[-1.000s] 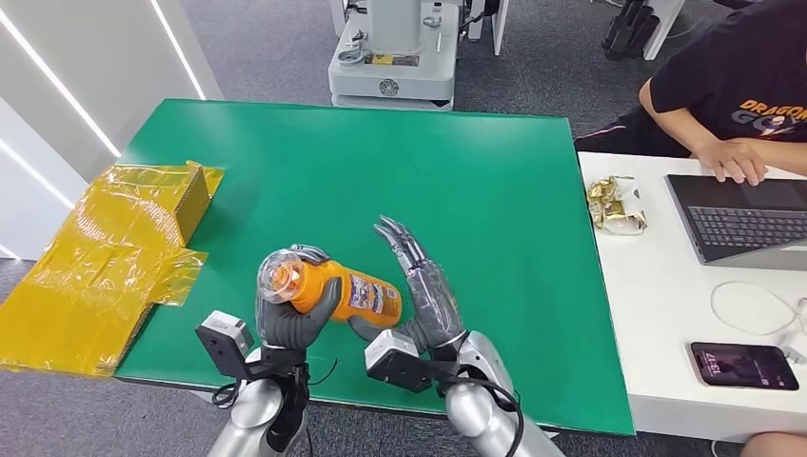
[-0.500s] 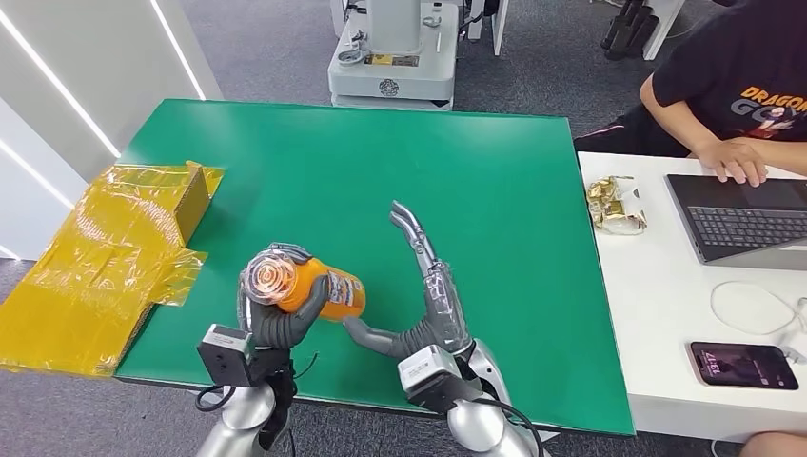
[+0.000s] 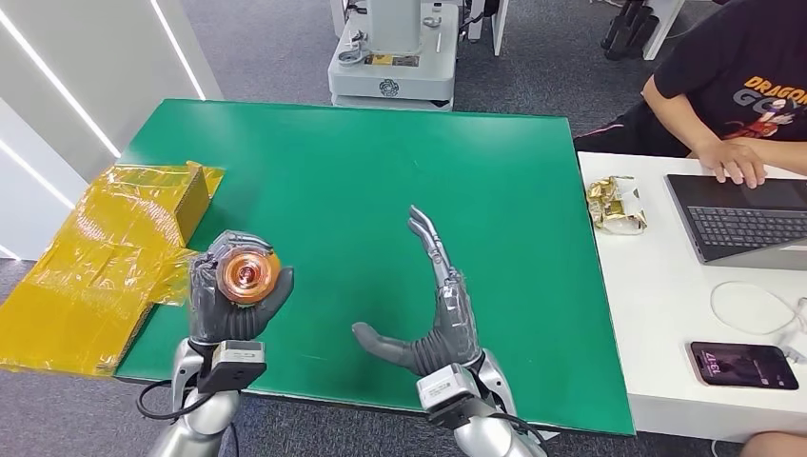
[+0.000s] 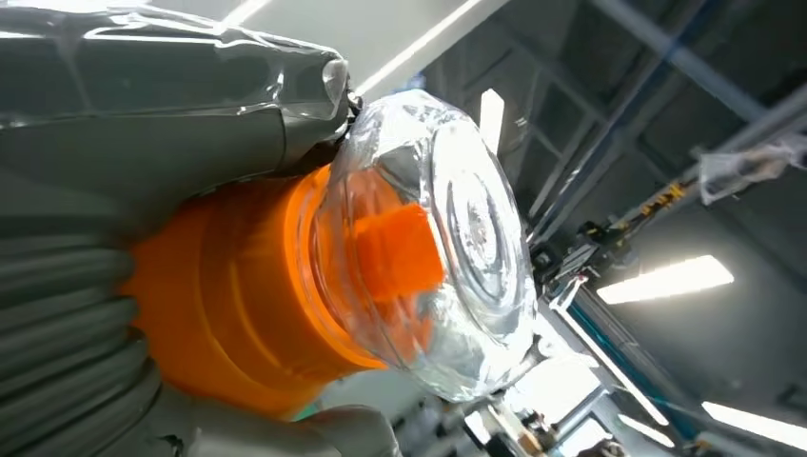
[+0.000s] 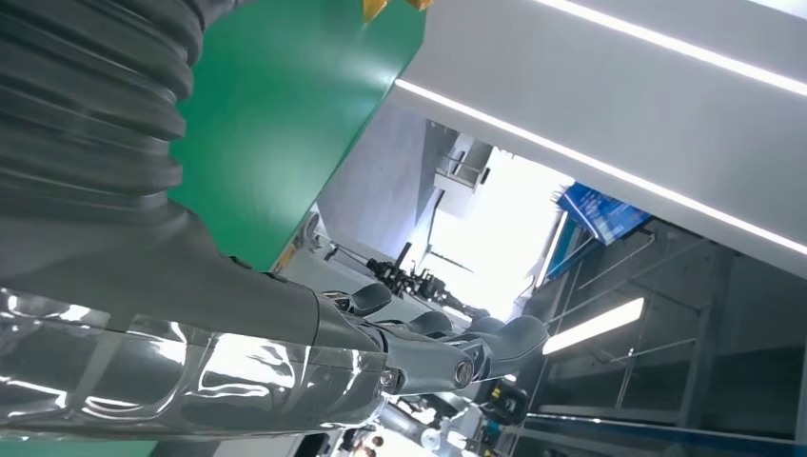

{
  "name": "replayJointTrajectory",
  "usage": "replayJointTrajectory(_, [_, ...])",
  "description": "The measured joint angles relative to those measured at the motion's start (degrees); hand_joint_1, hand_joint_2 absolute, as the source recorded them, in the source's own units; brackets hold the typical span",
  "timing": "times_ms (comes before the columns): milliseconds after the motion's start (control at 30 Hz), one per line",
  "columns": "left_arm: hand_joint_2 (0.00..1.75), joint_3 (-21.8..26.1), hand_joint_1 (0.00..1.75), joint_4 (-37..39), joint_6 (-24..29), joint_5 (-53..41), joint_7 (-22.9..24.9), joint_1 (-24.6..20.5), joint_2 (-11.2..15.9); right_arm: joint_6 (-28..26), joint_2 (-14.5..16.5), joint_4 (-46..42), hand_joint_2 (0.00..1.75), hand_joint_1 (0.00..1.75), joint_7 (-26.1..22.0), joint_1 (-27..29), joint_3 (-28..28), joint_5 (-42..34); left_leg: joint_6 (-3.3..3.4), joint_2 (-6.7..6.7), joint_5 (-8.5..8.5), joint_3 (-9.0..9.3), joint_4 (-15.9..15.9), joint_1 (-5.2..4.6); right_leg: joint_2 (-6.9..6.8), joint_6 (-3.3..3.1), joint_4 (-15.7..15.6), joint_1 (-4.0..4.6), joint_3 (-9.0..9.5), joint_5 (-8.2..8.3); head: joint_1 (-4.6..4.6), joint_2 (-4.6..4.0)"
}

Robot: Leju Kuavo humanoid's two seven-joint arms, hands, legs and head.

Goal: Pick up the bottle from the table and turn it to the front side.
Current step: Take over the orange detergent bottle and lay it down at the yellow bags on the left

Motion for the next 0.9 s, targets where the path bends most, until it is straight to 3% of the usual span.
replayJointTrajectory(133, [1.75, 1.55, 1.75, -1.05, -1.35, -18.50, 9.63, -0.79, 7.26, -0.97, -1.34, -4.08, 1.75, 0.00, 1.53, 3.23, 0.33, 1.99, 0.00, 0.01, 0.00, 0.01, 0.00, 0.00, 0.01, 0.00, 0.00, 0.00, -0.03, 0.00, 0.01, 0.00])
replayJointTrajectory(333, [1.75, 0.95, 1.75, 3.80, -6.02, -26.37, 13.78, -5.26, 12.06, 0.36, -1.61, -8.14, 1.75, 0.00, 3.32, 5.88, 0.32, 4.99, -0.01, 0.02, 0.01, 0.01, 0.00, 0.00, 0.02, -0.01, 0.00, 0.00, -0.04, 0.01, -0.01, 0.00])
replayJointTrajectory(667, [1.75, -5.43, 1.75, 19.68, -9.13, -32.39, 13.34, -15.06, 15.61, 1.04, -3.14, -13.67, 1.75, 0.00, 3.71, 7.98, 0.16, 6.44, -0.03, 0.08, 0.02, 0.02, 0.02, -0.01, 0.07, -0.06, 0.00, 0.00, -0.04, 0.05, 0.01, 0.00])
replayJointTrajectory(900, [1.75, -8.87, 1.75, 28.76, -10.82, -37.57, 18.01, -18.91, 17.48, 1.76, -3.80, -14.75, 1.75, 0.00, 3.47, 7.68, 0.15, 4.58, -0.03, 0.16, 0.02, 0.02, 0.01, 0.00, 0.15, -0.07, 0.01, 0.00, -0.06, 0.05, -0.01, 0.00])
